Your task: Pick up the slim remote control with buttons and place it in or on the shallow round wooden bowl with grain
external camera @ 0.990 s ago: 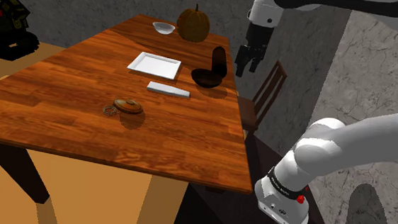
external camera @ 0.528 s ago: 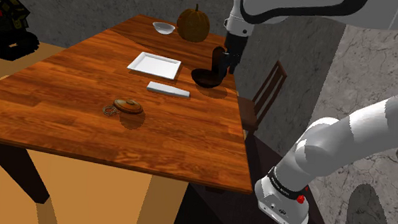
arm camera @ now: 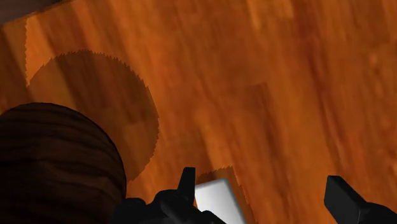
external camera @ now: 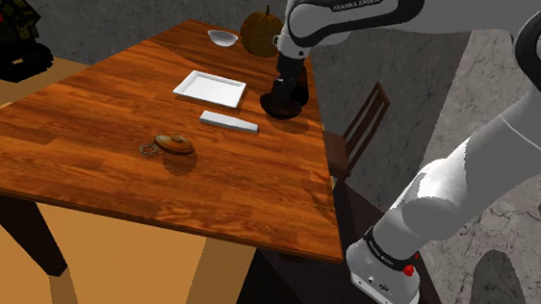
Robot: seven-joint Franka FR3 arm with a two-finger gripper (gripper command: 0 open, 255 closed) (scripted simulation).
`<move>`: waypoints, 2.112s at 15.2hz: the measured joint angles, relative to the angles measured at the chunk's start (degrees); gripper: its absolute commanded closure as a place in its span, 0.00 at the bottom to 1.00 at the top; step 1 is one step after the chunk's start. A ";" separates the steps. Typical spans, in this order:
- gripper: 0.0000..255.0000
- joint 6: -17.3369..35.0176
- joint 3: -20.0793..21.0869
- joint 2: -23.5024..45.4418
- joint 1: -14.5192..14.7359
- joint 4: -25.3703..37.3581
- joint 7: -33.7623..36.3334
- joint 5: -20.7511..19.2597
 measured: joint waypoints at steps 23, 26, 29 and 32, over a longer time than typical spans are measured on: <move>0.00 14.32 2.66 33.11 2.25 21.24 -15.11 0.03; 0.00 14.51 2.65 33.33 2.24 21.29 -15.13 0.03; 1.00 14.53 2.64 33.35 2.24 21.30 -15.14 0.03; 1.00 14.53 2.64 33.35 2.23 21.30 -15.14 0.03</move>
